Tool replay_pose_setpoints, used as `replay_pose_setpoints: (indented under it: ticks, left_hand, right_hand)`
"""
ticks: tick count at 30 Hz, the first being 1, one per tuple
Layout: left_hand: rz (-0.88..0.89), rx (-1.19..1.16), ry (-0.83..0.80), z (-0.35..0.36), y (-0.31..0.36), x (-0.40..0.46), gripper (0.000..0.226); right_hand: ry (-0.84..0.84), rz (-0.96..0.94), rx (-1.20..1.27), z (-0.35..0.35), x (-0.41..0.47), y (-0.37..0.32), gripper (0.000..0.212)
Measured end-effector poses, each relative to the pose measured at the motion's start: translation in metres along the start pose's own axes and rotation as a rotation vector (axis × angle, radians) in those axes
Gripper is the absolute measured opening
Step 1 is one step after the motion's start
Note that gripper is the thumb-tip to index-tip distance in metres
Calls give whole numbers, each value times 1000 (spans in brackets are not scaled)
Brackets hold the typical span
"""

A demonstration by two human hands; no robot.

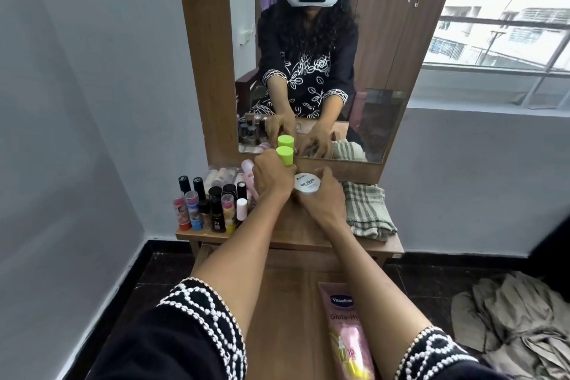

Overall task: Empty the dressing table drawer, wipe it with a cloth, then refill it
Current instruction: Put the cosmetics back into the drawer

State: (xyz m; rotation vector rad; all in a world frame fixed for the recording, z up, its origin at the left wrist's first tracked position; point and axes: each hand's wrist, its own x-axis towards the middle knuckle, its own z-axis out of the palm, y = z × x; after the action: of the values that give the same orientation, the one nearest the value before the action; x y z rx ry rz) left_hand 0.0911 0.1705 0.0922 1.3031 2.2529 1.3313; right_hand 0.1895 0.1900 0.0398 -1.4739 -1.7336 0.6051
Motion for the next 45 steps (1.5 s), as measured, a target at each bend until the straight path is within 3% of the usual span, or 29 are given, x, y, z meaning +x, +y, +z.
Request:
replay_pose_setpoints:
  ticks: [14, 23, 30, 39, 45]
  left_hand:
    - [189, 19, 40, -36, 21, -46, 33]
    - [233, 82, 45, -81, 1, -145, 32]
    - [89, 50, -101, -100, -39, -192, 29]
    - [-97, 147, -298, -89, -76, -220, 30]
    - [-164, 256, -365, -82, -87, -227, 33]
  right_hand:
    - [117, -24, 64, -50, -39, -21, 54]
    - [117, -81, 72, -75, -131, -15, 43]
    - [-62, -82, 92, -79, -194, 3, 50]
    - [-357, 96, -189, -68, -223, 28, 82]
    - [-445, 84, -301, -68, -226, 24, 64]
